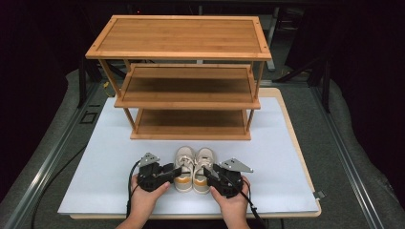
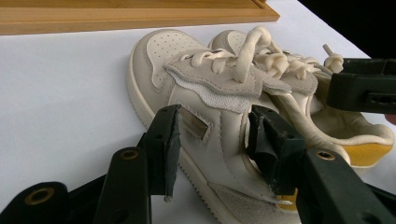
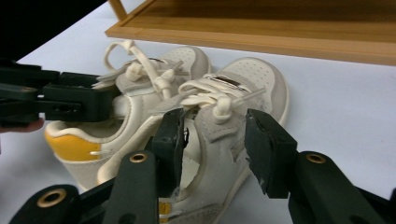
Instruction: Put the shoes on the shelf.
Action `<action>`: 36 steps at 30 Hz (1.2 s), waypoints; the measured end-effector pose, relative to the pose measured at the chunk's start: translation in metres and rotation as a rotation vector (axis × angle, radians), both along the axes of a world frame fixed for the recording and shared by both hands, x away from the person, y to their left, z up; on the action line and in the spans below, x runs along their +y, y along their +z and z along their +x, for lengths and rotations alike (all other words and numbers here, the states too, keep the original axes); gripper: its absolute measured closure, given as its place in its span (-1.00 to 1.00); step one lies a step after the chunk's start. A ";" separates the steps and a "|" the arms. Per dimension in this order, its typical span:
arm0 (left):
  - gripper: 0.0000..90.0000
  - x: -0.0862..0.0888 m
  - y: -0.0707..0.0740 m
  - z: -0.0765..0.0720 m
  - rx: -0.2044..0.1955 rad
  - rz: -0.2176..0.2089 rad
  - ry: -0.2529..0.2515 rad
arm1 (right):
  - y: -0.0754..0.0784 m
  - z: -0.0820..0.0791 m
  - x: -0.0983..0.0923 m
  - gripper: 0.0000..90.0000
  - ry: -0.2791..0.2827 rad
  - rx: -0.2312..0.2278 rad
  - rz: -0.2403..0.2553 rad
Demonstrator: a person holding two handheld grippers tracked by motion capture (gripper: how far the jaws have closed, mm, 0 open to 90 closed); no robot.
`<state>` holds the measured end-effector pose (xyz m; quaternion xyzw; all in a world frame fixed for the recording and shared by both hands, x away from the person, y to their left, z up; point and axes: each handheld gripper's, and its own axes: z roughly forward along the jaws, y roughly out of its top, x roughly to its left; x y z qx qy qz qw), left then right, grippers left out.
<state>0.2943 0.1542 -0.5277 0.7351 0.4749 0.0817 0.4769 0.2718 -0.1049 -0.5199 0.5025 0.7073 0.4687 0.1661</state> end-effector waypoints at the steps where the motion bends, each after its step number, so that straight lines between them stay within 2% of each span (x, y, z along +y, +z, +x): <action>1: 0.18 0.000 0.000 0.000 -0.002 -0.001 0.006 | -0.001 0.000 0.000 0.27 -0.007 0.008 -0.005; 3: 0.18 -0.001 -0.001 -0.001 -0.005 -0.001 0.011 | -0.007 0.000 0.003 0.18 -0.040 0.028 0.009; 6: 0.20 -0.003 -0.003 -0.002 -0.020 -0.007 0.024 | -0.010 -0.001 0.007 0.17 -0.063 0.028 -0.002; 9: 0.20 -0.004 -0.004 -0.003 -0.028 -0.009 0.041 | -0.015 0.000 0.007 0.15 -0.094 0.030 0.026; 11: 0.20 -0.005 -0.006 -0.003 -0.027 -0.022 0.057 | -0.019 0.000 0.005 0.16 -0.115 0.053 0.111; 14: 0.19 -0.006 -0.009 -0.003 -0.015 -0.060 0.084 | -0.023 -0.002 0.004 0.16 -0.140 0.056 0.160; 16: 0.18 -0.006 -0.012 -0.003 -0.006 -0.088 0.102 | -0.024 -0.002 0.005 0.16 -0.148 0.045 0.162; 19: 0.16 -0.006 -0.016 -0.005 -0.016 -0.119 0.121 | -0.026 -0.002 0.005 0.16 -0.157 0.035 0.177; 21: 0.15 -0.006 -0.019 -0.006 -0.018 -0.148 0.133 | -0.026 -0.003 0.004 0.15 -0.157 0.044 0.185; 26: 0.15 -0.006 -0.021 -0.007 -0.027 -0.168 0.145 | -0.028 -0.003 0.006 0.15 -0.171 0.019 0.193; 35: 0.17 -0.006 -0.025 -0.009 -0.040 -0.199 0.163 | -0.029 -0.005 0.007 0.21 -0.205 0.018 0.198; 36: 0.17 -0.006 -0.025 -0.009 -0.041 -0.201 0.163 | -0.030 -0.005 0.006 0.21 -0.185 0.020 0.209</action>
